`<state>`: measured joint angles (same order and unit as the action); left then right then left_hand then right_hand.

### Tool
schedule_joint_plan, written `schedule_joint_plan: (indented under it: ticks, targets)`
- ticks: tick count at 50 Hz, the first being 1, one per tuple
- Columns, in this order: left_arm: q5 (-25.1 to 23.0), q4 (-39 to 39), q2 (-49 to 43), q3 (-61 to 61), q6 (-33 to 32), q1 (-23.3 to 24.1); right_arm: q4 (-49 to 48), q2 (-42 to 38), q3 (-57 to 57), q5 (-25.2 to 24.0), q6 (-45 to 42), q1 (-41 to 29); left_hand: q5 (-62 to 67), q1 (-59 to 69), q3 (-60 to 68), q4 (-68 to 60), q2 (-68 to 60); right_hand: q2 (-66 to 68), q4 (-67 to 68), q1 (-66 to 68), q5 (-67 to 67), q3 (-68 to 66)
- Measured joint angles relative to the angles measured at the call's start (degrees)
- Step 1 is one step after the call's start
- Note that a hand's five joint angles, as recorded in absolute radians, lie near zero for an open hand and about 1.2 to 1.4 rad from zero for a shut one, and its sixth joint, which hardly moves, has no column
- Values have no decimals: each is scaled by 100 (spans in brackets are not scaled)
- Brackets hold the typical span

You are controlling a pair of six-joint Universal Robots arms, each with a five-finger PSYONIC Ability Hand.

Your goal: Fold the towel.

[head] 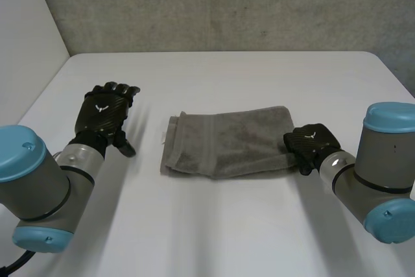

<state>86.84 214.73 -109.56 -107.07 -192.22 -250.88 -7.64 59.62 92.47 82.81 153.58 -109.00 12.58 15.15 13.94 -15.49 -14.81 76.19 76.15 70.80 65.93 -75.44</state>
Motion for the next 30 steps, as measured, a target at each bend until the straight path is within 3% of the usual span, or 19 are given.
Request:
schedule_joint_plan:
  ticks: [14, 23, 30]
  targets:
    - [-1, -3, 60, -15, 1, 6, -40, 208, 450, -81, -77, 344, 1, -1, 0, 0, 0, 27, 78, 34, 55, -57]
    - [-8, -22, 263, 76, 27, 17, 465, 804, 389, -384, -898, 917, 0, -5, 0, 0, 0, 40, 78, 159, 71, -73]
    - [8, -73, 510, 329, 52, 96, 893, 761, -861, -595, -914, 76, 0, -11, 0, 0, 0, 41, 78, 216, 72, -73]
